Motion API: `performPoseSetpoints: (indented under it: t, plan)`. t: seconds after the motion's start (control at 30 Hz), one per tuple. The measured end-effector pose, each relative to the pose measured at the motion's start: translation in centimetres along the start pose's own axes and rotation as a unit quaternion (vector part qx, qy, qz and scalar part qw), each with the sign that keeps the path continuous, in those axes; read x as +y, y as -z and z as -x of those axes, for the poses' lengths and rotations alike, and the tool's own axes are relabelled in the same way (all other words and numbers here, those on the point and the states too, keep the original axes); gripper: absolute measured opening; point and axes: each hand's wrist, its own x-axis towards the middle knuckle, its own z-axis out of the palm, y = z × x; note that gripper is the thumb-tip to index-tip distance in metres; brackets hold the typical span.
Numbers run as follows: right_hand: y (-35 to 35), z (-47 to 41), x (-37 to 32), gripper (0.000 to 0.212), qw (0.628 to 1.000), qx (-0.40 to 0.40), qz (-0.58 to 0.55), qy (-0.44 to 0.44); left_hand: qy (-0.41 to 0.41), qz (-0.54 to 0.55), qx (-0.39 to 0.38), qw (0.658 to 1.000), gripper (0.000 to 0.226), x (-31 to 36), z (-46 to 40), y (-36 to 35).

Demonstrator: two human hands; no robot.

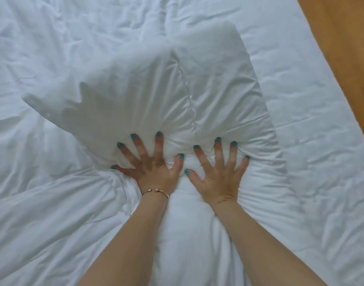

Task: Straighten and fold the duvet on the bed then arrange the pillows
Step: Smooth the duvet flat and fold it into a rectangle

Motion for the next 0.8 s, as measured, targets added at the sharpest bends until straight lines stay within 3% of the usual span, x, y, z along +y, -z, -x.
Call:
performPoseSetpoints:
  t: [0.8]
  plan:
    - [-1.7, 0.9, 0.4, 0.070, 1.000, 0.012, 0.005, 0.019, -0.009, 0.005, 0.082, 0.997, 0.081, 0.3, 0.7, -0.3]
